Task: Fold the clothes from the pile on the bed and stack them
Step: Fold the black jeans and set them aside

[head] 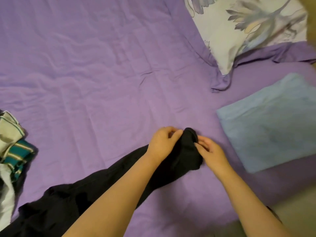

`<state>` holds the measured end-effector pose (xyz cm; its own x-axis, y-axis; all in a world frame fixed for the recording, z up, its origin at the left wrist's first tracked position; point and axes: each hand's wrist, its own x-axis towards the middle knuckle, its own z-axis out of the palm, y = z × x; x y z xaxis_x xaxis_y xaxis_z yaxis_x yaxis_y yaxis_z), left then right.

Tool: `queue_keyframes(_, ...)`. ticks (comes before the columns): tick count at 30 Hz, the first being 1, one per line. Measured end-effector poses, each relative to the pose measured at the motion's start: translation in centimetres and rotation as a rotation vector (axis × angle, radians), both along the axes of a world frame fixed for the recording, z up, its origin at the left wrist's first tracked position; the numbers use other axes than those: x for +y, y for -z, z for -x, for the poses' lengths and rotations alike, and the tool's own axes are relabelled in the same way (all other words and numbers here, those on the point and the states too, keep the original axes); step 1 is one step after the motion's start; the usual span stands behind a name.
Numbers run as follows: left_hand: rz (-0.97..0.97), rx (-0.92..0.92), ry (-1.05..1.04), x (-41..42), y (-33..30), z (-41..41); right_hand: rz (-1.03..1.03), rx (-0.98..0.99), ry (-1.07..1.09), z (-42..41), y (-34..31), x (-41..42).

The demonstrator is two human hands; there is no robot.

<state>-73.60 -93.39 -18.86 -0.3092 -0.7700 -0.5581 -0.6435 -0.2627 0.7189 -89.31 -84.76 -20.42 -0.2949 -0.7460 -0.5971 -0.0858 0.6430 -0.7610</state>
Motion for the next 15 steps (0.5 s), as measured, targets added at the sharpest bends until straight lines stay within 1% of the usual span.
queue_keyframes(1, -0.144, 0.076, -0.072, -0.1, -0.6, 1.0, 0.037, -0.055, 0.007, -0.1, -0.3, -0.1)
queue_keyframes(2, -0.241, 0.104, -0.123, -0.2, -1.0, 1.8, 0.069, -0.094, 0.020, -0.2, -0.6, -0.2)
queue_keyframes(5, -0.389, 0.084, -0.202, -0.6, -1.9, 2.8, 0.132, -0.122, 0.026, -0.2, -1.6, -0.3)
queue_keyframes(7, -0.517, 0.138, -0.255, -1.0, -2.3, 2.7, 0.133, -0.091, -0.039, 0.1, -2.2, 0.1)
queue_keyframes(8, -0.550, 0.137, -0.246, -1.2, -2.5, 2.6, 0.135, -0.061, -0.081, 0.4, -2.6, 0.5)
queue_keyframes(10, -0.528, 0.002, -0.133, -1.5, -3.0, 2.6, 0.173, 0.048, -0.177, 1.0, -3.3, 1.2)
queue_keyframes(12, -0.488, -0.157, -0.007, -1.8, -3.4, 3.3, 0.268, 0.179, -0.297, 1.5, -4.0, 1.5)
queue_keyframes(13, -0.493, -0.189, 0.037, -1.9, -3.7, 3.8, 0.324, 0.235, -0.348, 1.6, -4.4, 1.5)
queue_keyframes(15, -0.492, -0.167, 0.090, -2.6, -4.3, 4.8, 0.379, 0.311, -0.389, 2.0, -4.9, 1.5)
